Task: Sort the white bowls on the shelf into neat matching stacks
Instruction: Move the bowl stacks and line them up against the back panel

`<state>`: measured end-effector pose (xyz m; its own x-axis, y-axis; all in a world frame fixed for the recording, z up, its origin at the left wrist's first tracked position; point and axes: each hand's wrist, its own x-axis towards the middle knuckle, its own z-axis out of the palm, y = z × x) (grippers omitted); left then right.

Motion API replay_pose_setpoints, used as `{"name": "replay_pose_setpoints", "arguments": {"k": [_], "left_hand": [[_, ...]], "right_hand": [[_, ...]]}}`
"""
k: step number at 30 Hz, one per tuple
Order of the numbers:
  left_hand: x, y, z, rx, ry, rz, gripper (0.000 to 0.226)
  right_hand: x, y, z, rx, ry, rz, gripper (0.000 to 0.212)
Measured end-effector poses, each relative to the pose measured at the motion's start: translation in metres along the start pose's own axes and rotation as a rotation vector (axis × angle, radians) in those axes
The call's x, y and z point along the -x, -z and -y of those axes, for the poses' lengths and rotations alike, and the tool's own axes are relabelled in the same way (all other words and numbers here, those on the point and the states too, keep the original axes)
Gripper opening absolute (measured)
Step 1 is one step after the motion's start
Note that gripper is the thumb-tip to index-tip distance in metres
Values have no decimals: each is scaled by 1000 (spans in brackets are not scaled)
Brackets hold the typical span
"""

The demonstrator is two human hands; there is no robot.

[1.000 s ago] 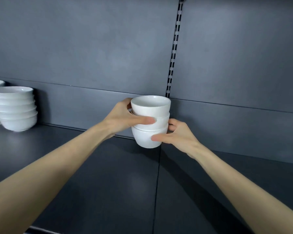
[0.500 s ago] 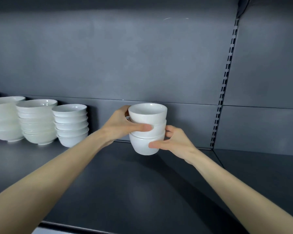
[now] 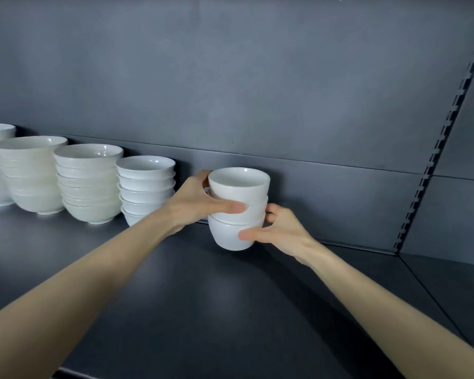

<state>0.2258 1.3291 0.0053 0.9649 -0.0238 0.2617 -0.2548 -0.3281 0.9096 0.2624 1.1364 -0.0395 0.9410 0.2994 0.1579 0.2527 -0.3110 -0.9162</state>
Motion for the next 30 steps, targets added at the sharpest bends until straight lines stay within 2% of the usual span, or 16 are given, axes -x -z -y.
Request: {"name": "replay_pose_setpoints", "arguments": {"k": [3, 8, 13, 15, 19, 30], "left_hand": [[-4, 11, 11, -5, 23, 8, 70], [-14, 32, 29, 12, 19, 42, 84], [-21, 52, 44, 31, -24, 133, 51], [-22, 56, 46, 36, -55, 177, 44], [-25, 59, 50, 57, -85, 244, 43], [-38, 63, 62, 117, -72, 264, 46]], "right_hand": [[-10, -14, -1, 4, -19, 22, 62], [-23, -38, 0, 4, -53, 20, 67], [-26, -62, 2, 0, -95, -16, 69], [-23, -69, 3, -5, -102, -38, 67], [-18, -75, 3, -2, -114, -83, 64], [-26, -79, -3, 6, -109, -131, 63]]}}
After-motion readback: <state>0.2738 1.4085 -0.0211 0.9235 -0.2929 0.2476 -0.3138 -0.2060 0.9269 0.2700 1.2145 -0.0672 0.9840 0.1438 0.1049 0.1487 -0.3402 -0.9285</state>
